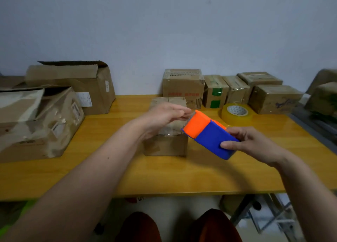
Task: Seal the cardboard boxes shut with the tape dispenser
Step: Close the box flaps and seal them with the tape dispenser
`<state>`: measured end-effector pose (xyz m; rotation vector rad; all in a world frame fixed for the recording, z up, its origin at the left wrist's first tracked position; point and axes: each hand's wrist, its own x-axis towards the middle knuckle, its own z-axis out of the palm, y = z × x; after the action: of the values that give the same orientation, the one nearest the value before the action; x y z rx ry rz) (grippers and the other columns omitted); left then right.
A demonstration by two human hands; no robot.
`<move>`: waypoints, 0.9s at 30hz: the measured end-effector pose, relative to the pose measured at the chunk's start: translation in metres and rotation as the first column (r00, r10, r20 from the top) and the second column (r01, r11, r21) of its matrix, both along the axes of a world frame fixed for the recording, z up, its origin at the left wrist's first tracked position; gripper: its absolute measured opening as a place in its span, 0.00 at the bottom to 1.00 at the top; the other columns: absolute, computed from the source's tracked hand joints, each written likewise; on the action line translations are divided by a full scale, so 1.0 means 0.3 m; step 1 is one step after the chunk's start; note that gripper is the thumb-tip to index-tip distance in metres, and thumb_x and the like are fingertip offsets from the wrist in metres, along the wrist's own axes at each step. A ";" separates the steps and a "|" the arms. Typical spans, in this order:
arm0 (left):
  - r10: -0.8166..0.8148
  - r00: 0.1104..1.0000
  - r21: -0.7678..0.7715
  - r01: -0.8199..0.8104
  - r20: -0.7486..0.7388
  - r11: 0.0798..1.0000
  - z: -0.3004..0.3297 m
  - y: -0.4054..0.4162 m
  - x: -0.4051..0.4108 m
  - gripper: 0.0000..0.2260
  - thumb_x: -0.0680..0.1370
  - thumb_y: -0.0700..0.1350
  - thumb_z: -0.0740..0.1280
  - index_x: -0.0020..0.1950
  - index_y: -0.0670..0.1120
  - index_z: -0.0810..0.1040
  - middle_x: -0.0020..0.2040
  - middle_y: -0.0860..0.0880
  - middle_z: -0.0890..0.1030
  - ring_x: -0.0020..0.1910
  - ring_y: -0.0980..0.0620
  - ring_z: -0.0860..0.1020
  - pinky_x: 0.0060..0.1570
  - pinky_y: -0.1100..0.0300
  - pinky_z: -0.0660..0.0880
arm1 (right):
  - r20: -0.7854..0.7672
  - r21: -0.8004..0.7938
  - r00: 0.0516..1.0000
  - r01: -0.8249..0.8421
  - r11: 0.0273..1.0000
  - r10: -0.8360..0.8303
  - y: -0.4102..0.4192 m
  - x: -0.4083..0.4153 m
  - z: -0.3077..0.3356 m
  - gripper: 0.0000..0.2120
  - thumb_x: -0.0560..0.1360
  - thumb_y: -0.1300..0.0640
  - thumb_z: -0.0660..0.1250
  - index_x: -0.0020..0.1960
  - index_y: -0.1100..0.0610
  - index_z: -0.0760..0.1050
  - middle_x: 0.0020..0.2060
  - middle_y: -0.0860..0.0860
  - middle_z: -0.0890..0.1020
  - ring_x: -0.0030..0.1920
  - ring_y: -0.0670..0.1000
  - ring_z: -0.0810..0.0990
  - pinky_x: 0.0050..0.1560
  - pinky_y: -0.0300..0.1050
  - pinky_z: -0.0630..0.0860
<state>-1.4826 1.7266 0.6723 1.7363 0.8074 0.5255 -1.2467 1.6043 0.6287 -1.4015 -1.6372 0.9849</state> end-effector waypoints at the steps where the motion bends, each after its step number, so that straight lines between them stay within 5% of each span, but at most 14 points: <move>1: -0.013 0.999 -0.043 0.015 0.045 0.999 -0.004 -0.003 -0.014 0.14 0.81 0.36 0.57 0.65 0.37 0.75 0.62 0.42 0.80 0.62 0.47 0.77 0.67 0.55 0.70 | -0.010 -0.013 1.000 -0.015 1.000 0.014 -0.004 -0.006 0.001 0.08 0.70 0.55 0.70 0.48 0.54 0.82 0.45 0.53 0.85 0.48 0.52 0.83 0.46 0.42 0.79; 8: 0.008 0.982 -0.303 0.051 0.189 0.952 -0.048 -0.023 -0.105 0.15 0.78 0.34 0.60 0.63 0.35 0.76 0.59 0.37 0.80 0.60 0.40 0.78 0.62 0.52 0.75 | -0.014 -0.176 0.997 -0.080 0.981 0.079 -0.002 -0.071 -0.002 0.14 0.69 0.51 0.71 0.50 0.59 0.80 0.46 0.54 0.85 0.46 0.50 0.84 0.43 0.36 0.78; 13: 0.139 0.924 -0.553 0.088 0.356 0.829 -0.091 -0.031 -0.141 0.18 0.69 0.37 0.68 0.58 0.33 0.78 0.54 0.38 0.81 0.49 0.47 0.81 0.49 0.56 0.80 | -0.040 -0.237 0.994 -0.107 0.966 0.100 0.022 -0.156 -0.007 0.17 0.67 0.48 0.72 0.51 0.57 0.79 0.44 0.54 0.85 0.43 0.50 0.84 0.39 0.36 0.78; 17: 0.185 0.906 -0.666 0.130 0.381 0.735 -0.137 -0.026 -0.188 0.23 0.67 0.31 0.63 0.63 0.31 0.75 0.52 0.39 0.81 0.48 0.47 0.80 0.50 0.54 0.79 | -0.054 -0.258 0.991 -0.131 0.957 0.122 0.035 -0.173 -0.007 0.21 0.68 0.50 0.73 0.56 0.61 0.75 0.47 0.57 0.85 0.48 0.56 0.84 0.48 0.47 0.81; 22: 0.214 0.874 -0.665 0.153 0.436 0.731 -0.191 -0.033 -0.217 0.08 0.71 0.37 0.69 0.48 0.38 0.85 0.48 0.40 0.84 0.48 0.46 0.83 0.46 0.51 0.81 | -0.081 -0.281 0.986 -0.162 0.946 0.145 0.040 -0.181 0.004 0.16 0.68 0.51 0.75 0.53 0.57 0.77 0.47 0.55 0.85 0.46 0.53 0.84 0.41 0.37 0.79; 27: 0.289 0.880 -0.685 0.057 0.378 0.726 -0.219 -0.034 -0.205 0.11 0.71 0.41 0.70 0.51 0.38 0.83 0.48 0.40 0.83 0.44 0.48 0.84 0.39 0.55 0.81 | -0.060 -0.276 0.985 -0.174 0.945 0.163 0.046 -0.197 0.000 0.17 0.68 0.51 0.74 0.53 0.57 0.78 0.47 0.54 0.85 0.47 0.52 0.84 0.42 0.37 0.78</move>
<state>-1.5440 1.7164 0.6067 0.8171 0.6478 0.6032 -1.3059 1.6182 0.6288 -1.4321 -1.6601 1.3791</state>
